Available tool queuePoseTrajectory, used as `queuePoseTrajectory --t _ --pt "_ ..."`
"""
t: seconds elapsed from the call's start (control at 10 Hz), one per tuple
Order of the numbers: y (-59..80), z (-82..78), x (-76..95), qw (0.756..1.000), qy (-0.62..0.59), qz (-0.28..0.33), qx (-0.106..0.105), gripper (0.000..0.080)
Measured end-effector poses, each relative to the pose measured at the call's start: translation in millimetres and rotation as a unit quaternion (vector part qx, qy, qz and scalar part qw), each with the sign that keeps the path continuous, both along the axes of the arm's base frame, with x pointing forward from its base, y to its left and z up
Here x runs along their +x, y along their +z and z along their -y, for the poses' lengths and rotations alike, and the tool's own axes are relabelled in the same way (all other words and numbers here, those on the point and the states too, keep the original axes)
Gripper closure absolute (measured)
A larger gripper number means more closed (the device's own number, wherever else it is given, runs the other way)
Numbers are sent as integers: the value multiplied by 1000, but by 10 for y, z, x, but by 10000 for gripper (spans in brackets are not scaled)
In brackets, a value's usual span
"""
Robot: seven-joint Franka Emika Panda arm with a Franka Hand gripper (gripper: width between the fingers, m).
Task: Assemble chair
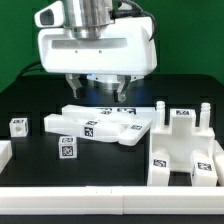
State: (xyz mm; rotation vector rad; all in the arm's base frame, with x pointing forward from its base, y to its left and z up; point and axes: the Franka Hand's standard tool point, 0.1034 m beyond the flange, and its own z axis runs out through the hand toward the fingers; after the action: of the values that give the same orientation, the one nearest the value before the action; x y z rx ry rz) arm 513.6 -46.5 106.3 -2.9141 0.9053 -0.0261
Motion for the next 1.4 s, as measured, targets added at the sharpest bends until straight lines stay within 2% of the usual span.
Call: queuePoseTrajectory --t 0.4,0.6,0.8,1.0,1.2,1.4 --pt "-34 -29 -2 991 -133 -6 16 151" --pt "-206 96 -265 966 -256 -24 22 151" --pt "-350 185 -445 937 -348 -22 26 151" --pt "-342 134 -422 917 -397 -30 33 151" --pt "-369 115 -439 886 -460 -38 43 151" --pt "-563 234 -657 850 -522 -49 46 151"
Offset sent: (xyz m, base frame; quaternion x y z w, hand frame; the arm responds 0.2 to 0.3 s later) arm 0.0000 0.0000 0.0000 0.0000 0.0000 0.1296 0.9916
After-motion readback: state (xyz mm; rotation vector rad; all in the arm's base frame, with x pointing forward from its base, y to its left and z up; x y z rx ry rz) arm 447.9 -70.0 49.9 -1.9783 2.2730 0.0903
